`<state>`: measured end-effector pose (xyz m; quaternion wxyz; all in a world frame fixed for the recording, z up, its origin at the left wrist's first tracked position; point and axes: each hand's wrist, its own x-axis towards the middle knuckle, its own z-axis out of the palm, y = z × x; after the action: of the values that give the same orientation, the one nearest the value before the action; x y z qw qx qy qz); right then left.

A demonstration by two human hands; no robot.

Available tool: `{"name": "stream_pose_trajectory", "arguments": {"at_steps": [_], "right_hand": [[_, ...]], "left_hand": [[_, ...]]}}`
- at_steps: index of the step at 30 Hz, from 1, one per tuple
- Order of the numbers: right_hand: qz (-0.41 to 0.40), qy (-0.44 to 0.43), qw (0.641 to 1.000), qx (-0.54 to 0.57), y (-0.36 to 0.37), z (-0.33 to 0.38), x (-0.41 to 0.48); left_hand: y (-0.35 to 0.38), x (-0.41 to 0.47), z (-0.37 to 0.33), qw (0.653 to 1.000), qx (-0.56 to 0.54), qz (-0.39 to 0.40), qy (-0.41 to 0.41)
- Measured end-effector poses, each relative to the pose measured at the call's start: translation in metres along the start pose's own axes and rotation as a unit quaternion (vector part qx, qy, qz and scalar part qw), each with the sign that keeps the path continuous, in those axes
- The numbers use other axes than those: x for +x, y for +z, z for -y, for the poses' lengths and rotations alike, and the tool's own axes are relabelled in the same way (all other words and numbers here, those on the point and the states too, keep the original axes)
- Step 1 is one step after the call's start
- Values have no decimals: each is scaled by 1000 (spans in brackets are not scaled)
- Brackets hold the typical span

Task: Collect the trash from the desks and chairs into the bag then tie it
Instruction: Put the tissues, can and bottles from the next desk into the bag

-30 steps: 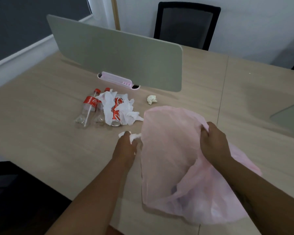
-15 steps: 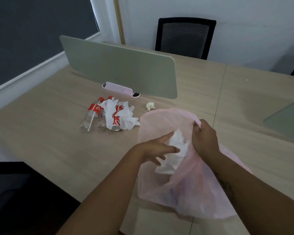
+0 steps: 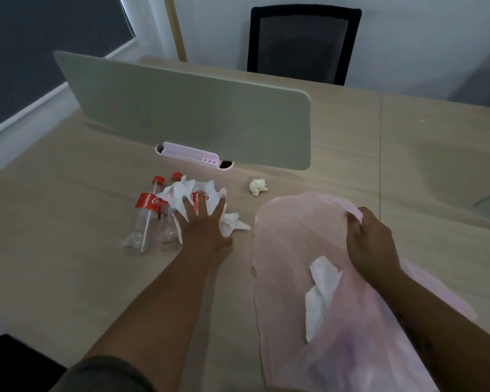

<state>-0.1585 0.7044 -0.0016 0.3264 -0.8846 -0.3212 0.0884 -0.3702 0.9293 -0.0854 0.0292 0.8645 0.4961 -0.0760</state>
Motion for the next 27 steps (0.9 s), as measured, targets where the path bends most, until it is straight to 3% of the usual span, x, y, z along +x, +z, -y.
{"name": "stream_pose_trajectory", "arguments": {"at_steps": [7, 11, 14, 17, 21, 24, 27], "right_hand": [[5, 31, 999, -12, 18, 2, 3], [0, 35, 999, -16, 17, 2, 3], [-12, 33, 999, -20, 15, 5, 5], [-26, 34, 999, -17, 13, 5, 7], [-39, 58, 998, -5, 9, 6, 15], [-54, 63, 997, 6, -1, 8, 17], [-63, 64, 996, 8, -10, 10, 18]], "left_hand": [[21, 33, -4, 976, 188, 66, 82], [15, 33, -12, 984, 92, 5, 150], [0, 31, -17, 987, -125, 12, 100], [-36, 26, -19, 940, -328, 72, 54], [-79, -2, -30, 873, -441, 159, 133], [-82, -31, -59, 823, -484, 239, 178], [-86, -56, -94, 781, -439, 383, 226]]}}
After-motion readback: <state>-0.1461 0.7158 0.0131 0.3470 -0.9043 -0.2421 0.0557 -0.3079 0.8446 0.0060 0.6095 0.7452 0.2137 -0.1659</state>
